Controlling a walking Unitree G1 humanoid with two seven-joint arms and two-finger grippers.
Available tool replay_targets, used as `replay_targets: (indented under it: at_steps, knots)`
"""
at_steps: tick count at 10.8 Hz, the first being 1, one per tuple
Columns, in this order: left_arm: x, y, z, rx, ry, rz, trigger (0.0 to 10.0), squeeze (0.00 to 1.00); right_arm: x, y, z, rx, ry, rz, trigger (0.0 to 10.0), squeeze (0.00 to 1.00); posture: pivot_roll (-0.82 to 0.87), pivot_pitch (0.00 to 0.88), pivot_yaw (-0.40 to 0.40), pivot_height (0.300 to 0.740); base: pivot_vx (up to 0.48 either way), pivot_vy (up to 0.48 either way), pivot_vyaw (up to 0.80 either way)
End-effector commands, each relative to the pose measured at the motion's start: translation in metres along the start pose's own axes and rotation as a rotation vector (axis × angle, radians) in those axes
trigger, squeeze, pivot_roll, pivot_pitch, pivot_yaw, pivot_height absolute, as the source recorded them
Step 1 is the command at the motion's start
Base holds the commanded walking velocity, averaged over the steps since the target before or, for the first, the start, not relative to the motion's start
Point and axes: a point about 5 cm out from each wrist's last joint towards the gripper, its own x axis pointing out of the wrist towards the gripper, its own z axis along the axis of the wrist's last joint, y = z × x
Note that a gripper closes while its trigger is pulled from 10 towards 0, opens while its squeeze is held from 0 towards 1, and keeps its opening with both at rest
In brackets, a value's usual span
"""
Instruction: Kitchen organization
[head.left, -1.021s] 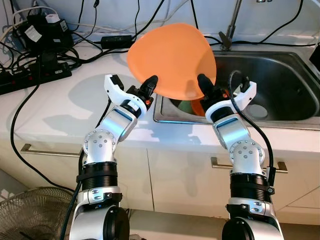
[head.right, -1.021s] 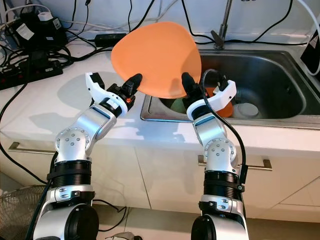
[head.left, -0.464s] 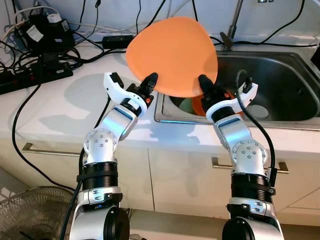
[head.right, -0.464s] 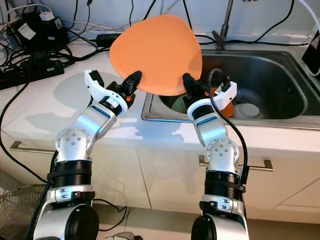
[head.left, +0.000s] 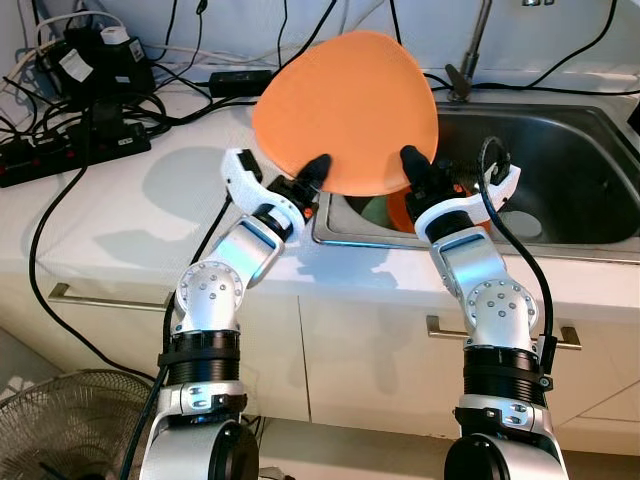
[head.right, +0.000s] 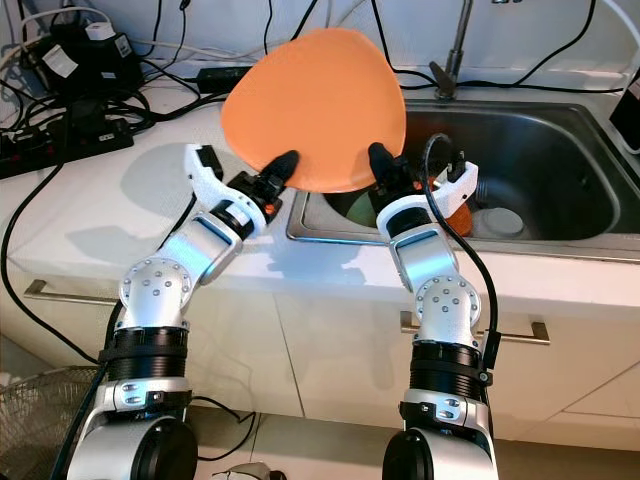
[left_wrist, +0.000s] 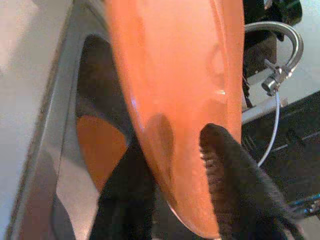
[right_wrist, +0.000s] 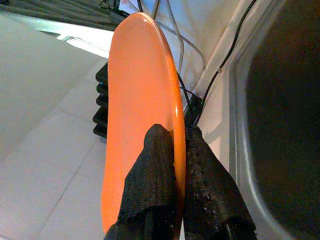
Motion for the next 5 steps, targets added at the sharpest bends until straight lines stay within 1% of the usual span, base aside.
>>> replay_targets:
  at_steps: [1,2,3,4,5]
  knots:
    - [0.0,-0.009,-0.006,0.023,0.017,-0.043,10.0,1.0,0.007,0.011,-0.014,0.069,0.006,0.027,0.0,0.0,0.13,0.0,0.069,0.74,0.0,0.0,0.0]
    - [-0.003,-0.005,-0.011,0.065,0.053,-0.014,10.0,0.84,0.011,0.01,-0.004,0.1,-0.051,0.007,0.0,0.0,0.13,0.0,0.068,0.74,0.0,0.0,0.0]
    - [-0.004,-0.003,-0.014,0.097,0.08,-0.007,10.0,0.0,0.012,0.009,0.001,0.104,-0.073,-0.007,0.0,0.0,0.13,0.0,0.067,0.74,0.0,0.0,0.0]
    - [-0.005,-0.003,-0.016,0.148,0.092,0.001,10.0,0.0,0.014,0.008,0.005,0.113,-0.098,-0.019,0.0,0.0,0.13,0.0,0.067,0.74,0.0,0.0,0.0]
    - [-0.007,0.0,-0.021,0.254,0.129,0.027,10.0,0.0,0.016,0.004,0.018,0.112,-0.168,-0.056,0.0,0.0,0.13,0.0,0.066,0.74,0.0,0.0,0.0]
